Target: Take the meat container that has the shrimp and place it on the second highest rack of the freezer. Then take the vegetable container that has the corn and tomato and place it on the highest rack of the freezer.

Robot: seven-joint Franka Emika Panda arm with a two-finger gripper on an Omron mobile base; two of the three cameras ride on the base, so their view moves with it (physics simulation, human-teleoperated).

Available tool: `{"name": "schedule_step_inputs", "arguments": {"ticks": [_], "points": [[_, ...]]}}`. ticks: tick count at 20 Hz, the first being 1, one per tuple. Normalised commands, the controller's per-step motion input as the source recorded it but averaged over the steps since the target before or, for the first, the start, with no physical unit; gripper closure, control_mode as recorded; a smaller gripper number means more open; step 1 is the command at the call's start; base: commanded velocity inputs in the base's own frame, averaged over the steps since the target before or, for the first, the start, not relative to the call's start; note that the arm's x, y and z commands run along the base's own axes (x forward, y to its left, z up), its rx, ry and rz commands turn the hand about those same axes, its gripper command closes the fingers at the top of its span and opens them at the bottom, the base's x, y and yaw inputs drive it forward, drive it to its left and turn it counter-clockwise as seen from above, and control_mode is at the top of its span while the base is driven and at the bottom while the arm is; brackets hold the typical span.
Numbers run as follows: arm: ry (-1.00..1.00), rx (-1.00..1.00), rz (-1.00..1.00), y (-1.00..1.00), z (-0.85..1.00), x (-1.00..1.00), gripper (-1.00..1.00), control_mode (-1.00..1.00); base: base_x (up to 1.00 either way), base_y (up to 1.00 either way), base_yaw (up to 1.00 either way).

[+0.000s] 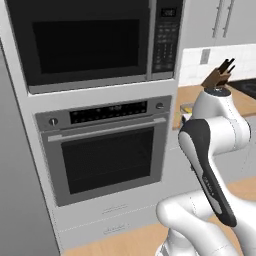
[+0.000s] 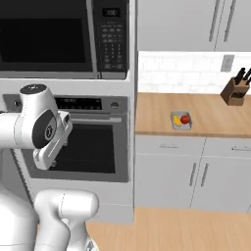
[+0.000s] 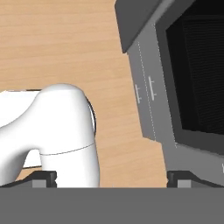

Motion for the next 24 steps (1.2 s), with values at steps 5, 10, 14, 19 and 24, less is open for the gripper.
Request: {"name": "schedule_step_inputs", "arguments": {"ticks": [5, 10, 14, 19, 24], "points": [[0.00, 0.00, 0.00, 0.00, 0.00, 0.00, -1.00, 1.00, 0.21, -0.88, -0.02], [0.00, 0.00, 0.00, 0.00, 0.00, 0.00, -1.00, 1.00, 0.36, -0.80, 0.00], [0.00, 0.00, 0.00, 0.00, 0.00, 0.00, -1.00, 1.00, 0.55, -0.65, 0.00], [0.00, 0.00, 0.00, 0.00, 0.00, 0.00, -1.00, 1.00, 0.70, -0.44, 0.00], [0.00, 0.00, 0.00, 0.00, 0.00, 0.00, -1.00, 1.00, 0.81, -0.27, 0.04]]}}
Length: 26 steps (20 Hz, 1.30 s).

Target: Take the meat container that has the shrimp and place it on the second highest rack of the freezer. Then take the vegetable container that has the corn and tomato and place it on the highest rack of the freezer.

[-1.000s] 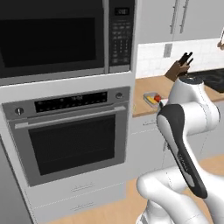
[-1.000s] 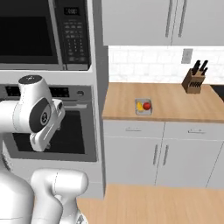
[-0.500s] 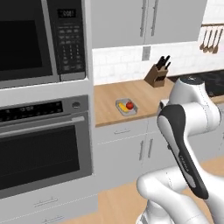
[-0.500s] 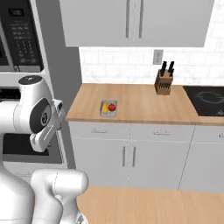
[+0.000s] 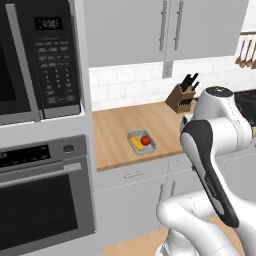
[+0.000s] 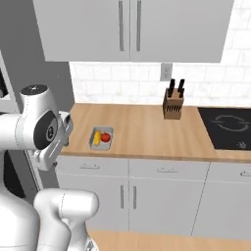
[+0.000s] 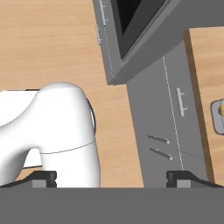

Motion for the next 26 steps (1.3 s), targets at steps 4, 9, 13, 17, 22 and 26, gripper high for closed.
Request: {"name": "schedule_step_inputs", "arguments": {"ticks": [4, 9, 13, 17, 22, 26], "points": [[0.00, 0.00, 0.00, 0.00, 0.00, 0.00, -1.00, 1.00, 0.55, -0.21, 0.07], [0.00, 0.00, 0.00, 0.00, 0.00, 0.00, -1.00, 1.00, 0.26, -0.27, 0.14], [0.00, 0.00, 0.00, 0.00, 0.00, 0.00, -1.00, 1.00, 0.44, -0.49, 0.14], [0.00, 0.00, 0.00, 0.00, 0.00, 0.00, -1.00, 1.00, 0.26, -0.42, 0.03], [0.00, 0.00, 0.00, 0.00, 0.00, 0.00, -1.00, 1.00, 0.36, -0.09, 0.00], [0.00, 0.00, 0.00, 0.00, 0.00, 0.00, -1.00, 1.00, 0.44, 0.00, 0.00]]}}
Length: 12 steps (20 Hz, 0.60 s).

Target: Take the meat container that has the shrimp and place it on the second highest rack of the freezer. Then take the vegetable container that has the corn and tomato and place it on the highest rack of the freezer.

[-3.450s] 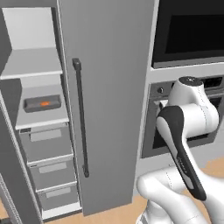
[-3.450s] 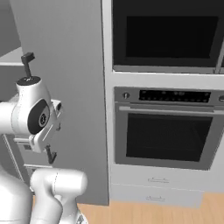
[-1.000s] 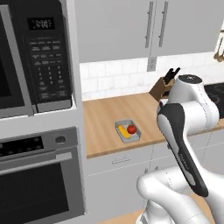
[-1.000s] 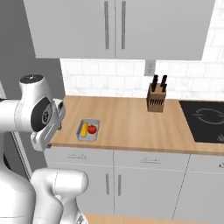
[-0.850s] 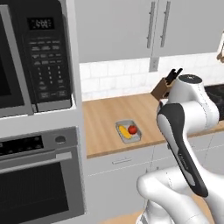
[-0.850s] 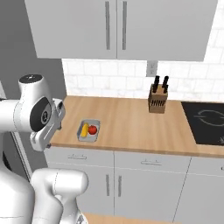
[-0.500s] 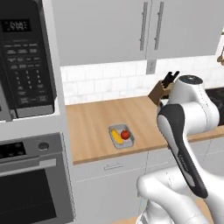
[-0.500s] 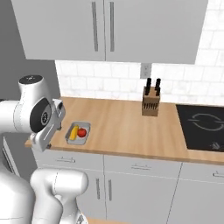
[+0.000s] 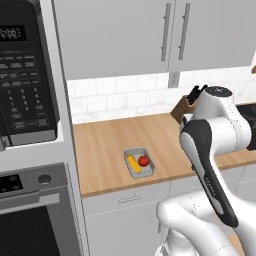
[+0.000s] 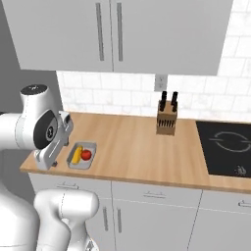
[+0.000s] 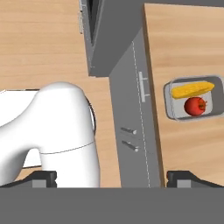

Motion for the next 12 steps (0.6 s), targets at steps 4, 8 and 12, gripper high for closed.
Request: {"name": "schedule_step_inputs", "arguments": {"ticks": [4, 8, 12], "points": [[0.00, 0.00, 0.00, 0.00, -0.03, 0.01, -1.00, -1.00, 0.10, 0.00, 0.00], [0.00, 0.00, 0.00, 0.31, -0.37, 0.41, -1.00, -1.00, 0.00, 0.00, 0.00], [0.00, 0.00, 0.00, 0.59, -0.63, 0.48, -1.00, -1.00, 0.00, 0.00, 0.00]]}}
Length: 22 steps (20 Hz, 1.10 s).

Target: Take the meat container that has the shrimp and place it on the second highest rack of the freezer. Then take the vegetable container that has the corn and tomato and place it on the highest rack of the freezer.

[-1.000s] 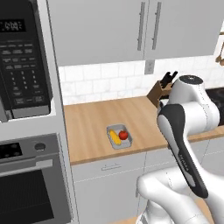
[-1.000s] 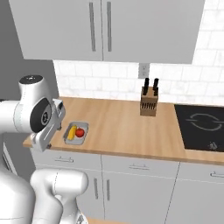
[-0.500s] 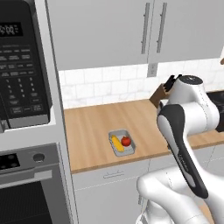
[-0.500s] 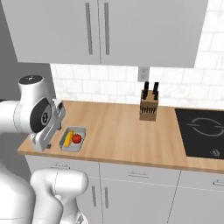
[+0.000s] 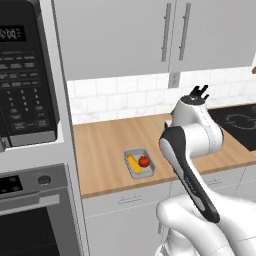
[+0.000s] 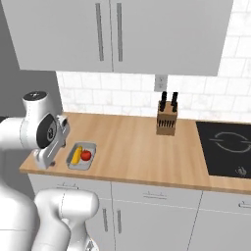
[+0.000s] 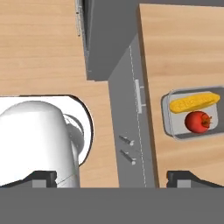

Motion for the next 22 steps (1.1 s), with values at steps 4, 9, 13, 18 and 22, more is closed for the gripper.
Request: {"name": "schedule_step_inputs", "arguments": {"ticks": [4, 9, 13, 18, 22], "points": [[0.00, 0.00, 0.00, 0.27, -0.60, 0.48, -1.00, -1.00, 0.00, 0.00, 0.00], [0.00, 0.04, 0.03, 0.00, -0.39, 0.43, -1.00, -1.00, 0.00, 0.00, 0.00], [0.00, 0.09, 0.08, -0.13, -0.30, 0.56, -1.00, -1.00, 0.00, 0.00, 0.00], [0.00, 0.06, 0.19, -0.38, -0.26, 0.40, -1.00, -1.00, 0.00, 0.00, 0.00], [-0.02, 0.01, 0.09, -0.08, -0.53, 0.32, -1.00, -1.00, 0.00, 0.00, 0.00]]}}
